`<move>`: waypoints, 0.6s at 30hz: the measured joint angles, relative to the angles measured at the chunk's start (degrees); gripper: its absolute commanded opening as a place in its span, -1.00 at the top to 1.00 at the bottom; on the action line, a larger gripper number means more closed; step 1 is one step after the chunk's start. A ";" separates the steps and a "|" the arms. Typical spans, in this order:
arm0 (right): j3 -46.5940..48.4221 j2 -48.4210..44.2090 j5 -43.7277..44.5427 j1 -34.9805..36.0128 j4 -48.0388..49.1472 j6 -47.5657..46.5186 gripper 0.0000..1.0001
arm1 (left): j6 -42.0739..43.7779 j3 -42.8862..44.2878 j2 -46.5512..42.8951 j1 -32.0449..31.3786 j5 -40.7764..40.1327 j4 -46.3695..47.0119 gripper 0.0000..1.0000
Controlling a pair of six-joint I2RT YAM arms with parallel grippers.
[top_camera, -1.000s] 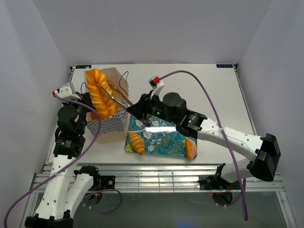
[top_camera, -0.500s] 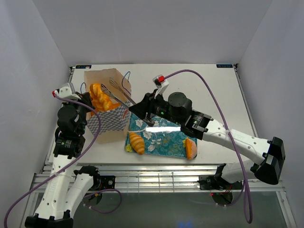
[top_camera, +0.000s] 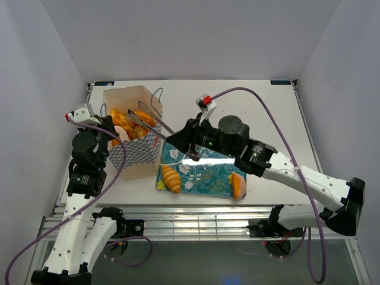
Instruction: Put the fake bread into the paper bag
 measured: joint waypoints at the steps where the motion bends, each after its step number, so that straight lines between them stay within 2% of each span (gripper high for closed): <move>1: 0.13 -0.68 -0.07 0.00 -0.83 -0.46 0.06 | 0.00 0.00 0.00 0.00 0.00 0.02 1.00; 5: -0.02 -5.70 2.29 0.11 -5.38 -2.73 0.04 | 0.00 0.00 0.00 0.00 -0.07 0.00 1.00; 9: -3.10 -13.99 8.79 0.15 -6.93 -5.01 0.03 | 0.00 0.00 0.00 0.00 -0.28 0.00 0.90; 11: -5.75 -18.64 13.22 0.24 -7.21 -5.77 0.03 | 0.13 0.00 -0.02 0.00 -0.44 -0.02 0.74; 16: -15.13 -28.98 26.05 0.26 -7.91 -6.82 0.03 | 0.13 0.00 -0.02 0.00 -0.72 0.00 0.49; 18: -18.73 -31.98 31.41 0.22 -8.50 -7.04 0.03 | 0.13 0.00 -0.04 0.00 -0.90 -0.02 0.27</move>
